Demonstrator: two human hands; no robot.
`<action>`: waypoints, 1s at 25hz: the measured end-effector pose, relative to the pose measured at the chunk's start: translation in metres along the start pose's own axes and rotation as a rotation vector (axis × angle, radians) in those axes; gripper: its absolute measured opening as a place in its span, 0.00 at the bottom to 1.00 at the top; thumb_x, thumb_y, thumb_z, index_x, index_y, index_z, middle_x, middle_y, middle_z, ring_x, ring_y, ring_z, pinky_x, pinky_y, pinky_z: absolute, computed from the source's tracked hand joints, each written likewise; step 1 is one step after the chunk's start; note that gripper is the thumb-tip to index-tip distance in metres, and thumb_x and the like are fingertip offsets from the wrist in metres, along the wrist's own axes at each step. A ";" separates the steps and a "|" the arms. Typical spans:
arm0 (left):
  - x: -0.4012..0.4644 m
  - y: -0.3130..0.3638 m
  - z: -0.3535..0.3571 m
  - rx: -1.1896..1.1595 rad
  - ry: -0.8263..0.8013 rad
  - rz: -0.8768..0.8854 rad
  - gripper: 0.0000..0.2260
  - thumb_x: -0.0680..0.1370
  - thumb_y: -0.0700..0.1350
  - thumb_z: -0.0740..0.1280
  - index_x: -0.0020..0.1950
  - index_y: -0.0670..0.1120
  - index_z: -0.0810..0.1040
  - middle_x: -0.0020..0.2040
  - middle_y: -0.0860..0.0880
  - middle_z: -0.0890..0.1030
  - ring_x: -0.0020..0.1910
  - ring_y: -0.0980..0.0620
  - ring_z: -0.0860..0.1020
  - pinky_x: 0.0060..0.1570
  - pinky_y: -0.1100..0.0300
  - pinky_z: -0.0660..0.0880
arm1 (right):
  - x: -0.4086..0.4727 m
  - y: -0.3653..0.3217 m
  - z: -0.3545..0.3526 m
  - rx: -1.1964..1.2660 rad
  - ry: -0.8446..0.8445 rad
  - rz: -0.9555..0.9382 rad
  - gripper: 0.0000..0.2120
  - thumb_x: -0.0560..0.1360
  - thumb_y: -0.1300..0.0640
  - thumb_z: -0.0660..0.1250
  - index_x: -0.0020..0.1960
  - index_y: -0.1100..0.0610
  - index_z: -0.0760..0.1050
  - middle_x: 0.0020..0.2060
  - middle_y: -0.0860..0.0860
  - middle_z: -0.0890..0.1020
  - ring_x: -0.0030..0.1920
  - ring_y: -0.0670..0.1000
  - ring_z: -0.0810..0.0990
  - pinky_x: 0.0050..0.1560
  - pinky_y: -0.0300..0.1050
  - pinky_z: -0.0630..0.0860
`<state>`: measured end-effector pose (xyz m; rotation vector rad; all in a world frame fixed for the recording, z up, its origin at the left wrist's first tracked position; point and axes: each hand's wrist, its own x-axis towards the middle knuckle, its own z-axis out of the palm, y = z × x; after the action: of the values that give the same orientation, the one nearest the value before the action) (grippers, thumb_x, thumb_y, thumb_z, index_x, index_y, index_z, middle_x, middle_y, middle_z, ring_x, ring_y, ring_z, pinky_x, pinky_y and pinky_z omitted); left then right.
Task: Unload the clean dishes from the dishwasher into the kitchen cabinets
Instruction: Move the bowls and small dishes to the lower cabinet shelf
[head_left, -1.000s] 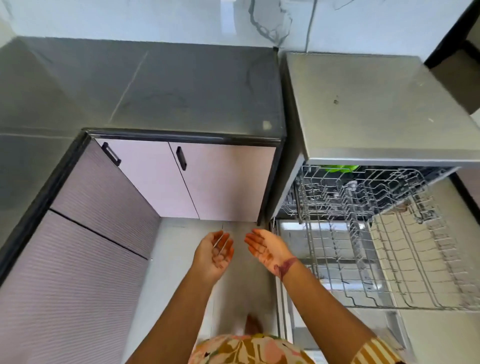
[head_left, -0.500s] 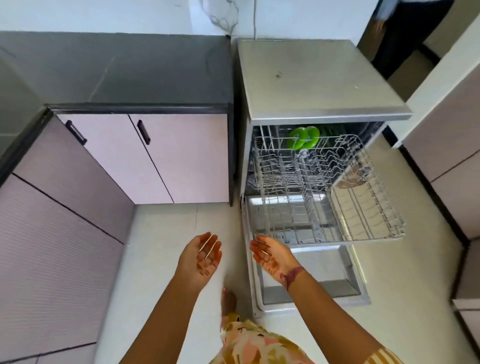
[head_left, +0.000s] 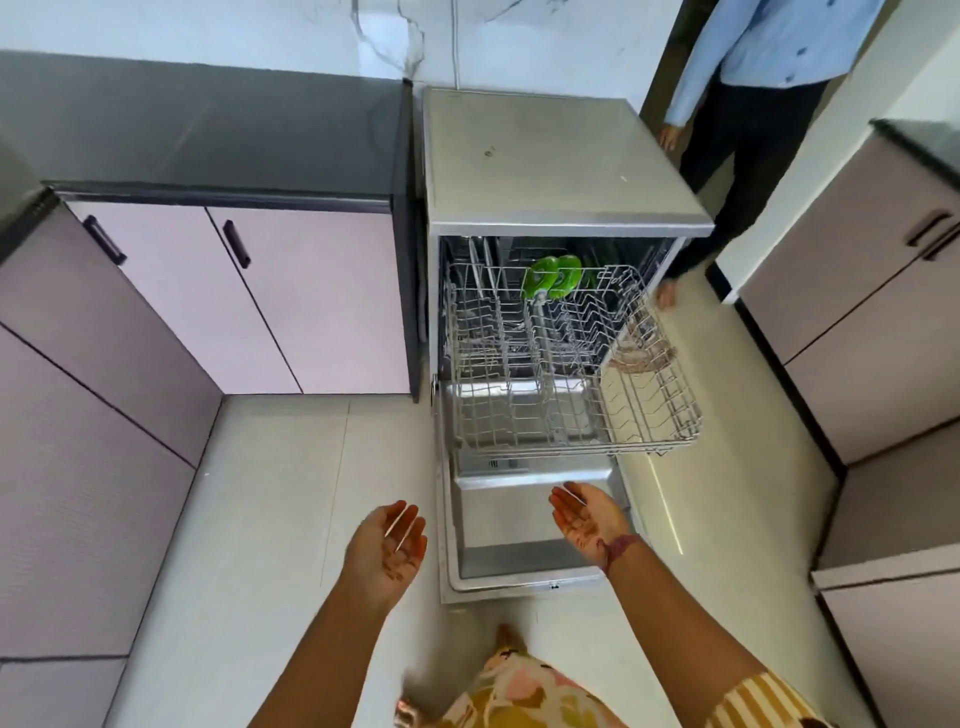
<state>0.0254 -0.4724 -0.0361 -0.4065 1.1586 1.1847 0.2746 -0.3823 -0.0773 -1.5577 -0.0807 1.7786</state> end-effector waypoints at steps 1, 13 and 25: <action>0.003 -0.009 0.008 0.019 -0.004 -0.014 0.07 0.79 0.42 0.64 0.52 0.41 0.77 0.48 0.44 0.81 0.46 0.46 0.79 0.42 0.55 0.76 | 0.002 -0.004 -0.007 0.018 0.000 -0.001 0.09 0.81 0.58 0.59 0.54 0.62 0.75 0.45 0.57 0.82 0.46 0.54 0.81 0.40 0.45 0.80; 0.066 -0.082 0.131 0.144 0.051 -0.054 0.07 0.80 0.43 0.62 0.52 0.41 0.77 0.45 0.44 0.81 0.42 0.47 0.80 0.32 0.59 0.78 | 0.072 -0.093 -0.056 0.075 0.055 0.078 0.07 0.81 0.61 0.58 0.51 0.63 0.73 0.46 0.60 0.80 0.46 0.56 0.79 0.49 0.50 0.76; 0.173 -0.127 0.241 0.138 0.269 -0.108 0.26 0.79 0.47 0.66 0.72 0.38 0.63 0.60 0.34 0.73 0.60 0.37 0.74 0.61 0.43 0.71 | 0.189 -0.160 -0.061 -0.197 0.100 0.232 0.06 0.81 0.58 0.59 0.49 0.60 0.73 0.27 0.54 0.71 0.29 0.51 0.70 0.45 0.50 0.77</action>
<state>0.2412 -0.2484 -0.1235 -0.5273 1.4232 0.9698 0.4119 -0.1871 -0.1673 -1.8586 -0.0278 1.9134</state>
